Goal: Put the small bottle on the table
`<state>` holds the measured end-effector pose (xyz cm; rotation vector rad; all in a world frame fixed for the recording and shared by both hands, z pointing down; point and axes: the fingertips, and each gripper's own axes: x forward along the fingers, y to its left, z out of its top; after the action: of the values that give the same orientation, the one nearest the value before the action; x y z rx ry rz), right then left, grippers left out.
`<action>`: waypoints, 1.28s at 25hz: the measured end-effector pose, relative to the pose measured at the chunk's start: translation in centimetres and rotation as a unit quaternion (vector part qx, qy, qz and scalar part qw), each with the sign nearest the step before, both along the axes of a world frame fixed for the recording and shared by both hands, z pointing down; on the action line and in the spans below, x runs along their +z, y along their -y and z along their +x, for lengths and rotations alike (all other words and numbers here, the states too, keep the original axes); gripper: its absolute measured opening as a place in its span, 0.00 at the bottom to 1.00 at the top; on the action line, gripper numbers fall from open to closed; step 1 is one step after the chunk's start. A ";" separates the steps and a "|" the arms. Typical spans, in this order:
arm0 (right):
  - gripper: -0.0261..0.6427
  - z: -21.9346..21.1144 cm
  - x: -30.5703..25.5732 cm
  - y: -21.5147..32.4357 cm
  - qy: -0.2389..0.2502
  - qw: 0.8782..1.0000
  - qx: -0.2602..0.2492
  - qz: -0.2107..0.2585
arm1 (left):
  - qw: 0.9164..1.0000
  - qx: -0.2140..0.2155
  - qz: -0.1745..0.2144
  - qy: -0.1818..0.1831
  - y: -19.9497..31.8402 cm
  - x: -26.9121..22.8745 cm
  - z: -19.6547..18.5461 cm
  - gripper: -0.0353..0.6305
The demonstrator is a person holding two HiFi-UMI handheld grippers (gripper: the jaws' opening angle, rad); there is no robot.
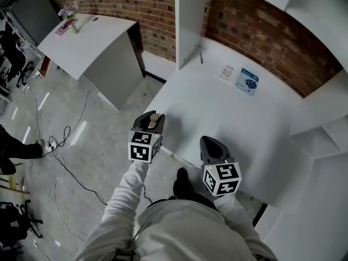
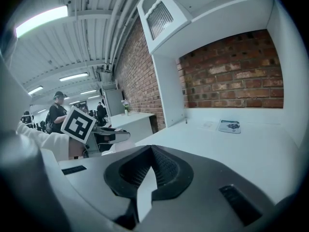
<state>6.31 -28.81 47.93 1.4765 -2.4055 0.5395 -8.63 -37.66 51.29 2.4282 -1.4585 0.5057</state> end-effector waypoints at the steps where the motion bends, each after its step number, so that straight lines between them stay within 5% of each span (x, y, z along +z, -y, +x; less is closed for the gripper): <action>1: 0.08 0.1 0.0 0.2 0.000 1.000 0.000 0.000 | 1.000 0.000 0.000 0.000 0.5 0.1 0.2 0.26; 32: 0.08 4.9 1.5 4.8 0.000 0.999 0.046 -0.019 | 0.999 0.029 0.001 0.028 12.0 3.3 6.1 0.26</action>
<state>11.21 -33.60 49.44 1.5776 -2.3226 0.6014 -2.54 -49.63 54.60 2.4836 -1.4141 0.5909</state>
